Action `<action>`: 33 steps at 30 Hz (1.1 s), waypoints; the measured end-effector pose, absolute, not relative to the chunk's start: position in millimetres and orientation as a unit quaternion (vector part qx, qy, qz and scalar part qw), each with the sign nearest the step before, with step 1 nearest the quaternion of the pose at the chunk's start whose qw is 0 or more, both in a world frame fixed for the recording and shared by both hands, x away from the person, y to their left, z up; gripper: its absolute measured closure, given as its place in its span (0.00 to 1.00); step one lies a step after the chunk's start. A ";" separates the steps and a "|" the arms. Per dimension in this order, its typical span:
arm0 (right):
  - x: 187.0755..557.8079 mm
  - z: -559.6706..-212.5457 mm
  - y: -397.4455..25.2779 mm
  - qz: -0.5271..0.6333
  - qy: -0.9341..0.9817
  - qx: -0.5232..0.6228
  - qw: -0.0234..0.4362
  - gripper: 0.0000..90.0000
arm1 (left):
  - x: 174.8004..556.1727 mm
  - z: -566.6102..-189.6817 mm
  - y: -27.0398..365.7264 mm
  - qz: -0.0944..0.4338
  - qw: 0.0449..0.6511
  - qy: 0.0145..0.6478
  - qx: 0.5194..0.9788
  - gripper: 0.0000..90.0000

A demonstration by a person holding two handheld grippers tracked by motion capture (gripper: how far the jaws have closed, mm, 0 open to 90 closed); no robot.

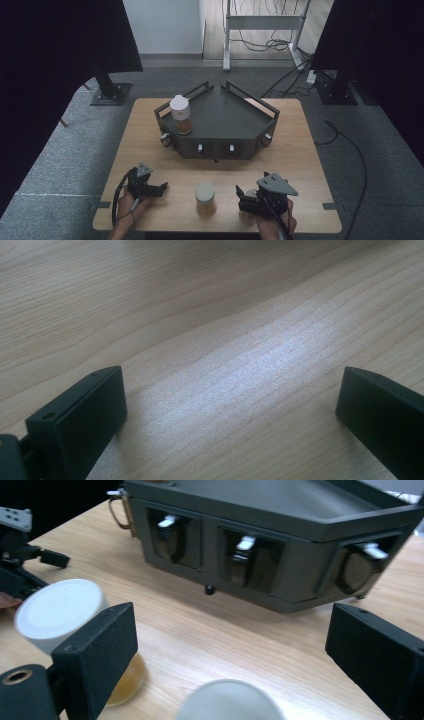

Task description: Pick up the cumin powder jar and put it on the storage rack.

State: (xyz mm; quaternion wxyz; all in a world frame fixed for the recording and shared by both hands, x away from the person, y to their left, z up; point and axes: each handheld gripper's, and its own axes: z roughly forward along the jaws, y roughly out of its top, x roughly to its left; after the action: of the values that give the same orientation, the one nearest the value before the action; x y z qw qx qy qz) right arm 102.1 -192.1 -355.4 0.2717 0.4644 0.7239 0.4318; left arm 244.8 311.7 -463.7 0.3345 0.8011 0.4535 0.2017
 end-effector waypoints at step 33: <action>93.4 -376.9 -123.8 0.461 0.739 0.427 0.243 0.08 | 244.9 -463.7 311.7 0.202 0.335 0.453 0.801 0.00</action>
State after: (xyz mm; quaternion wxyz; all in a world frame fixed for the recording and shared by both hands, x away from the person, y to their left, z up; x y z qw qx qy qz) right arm 93.4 -123.8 -376.9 0.2434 0.4268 0.7389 0.4610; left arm 244.9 311.7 -463.7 0.3346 0.8011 0.4534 0.2017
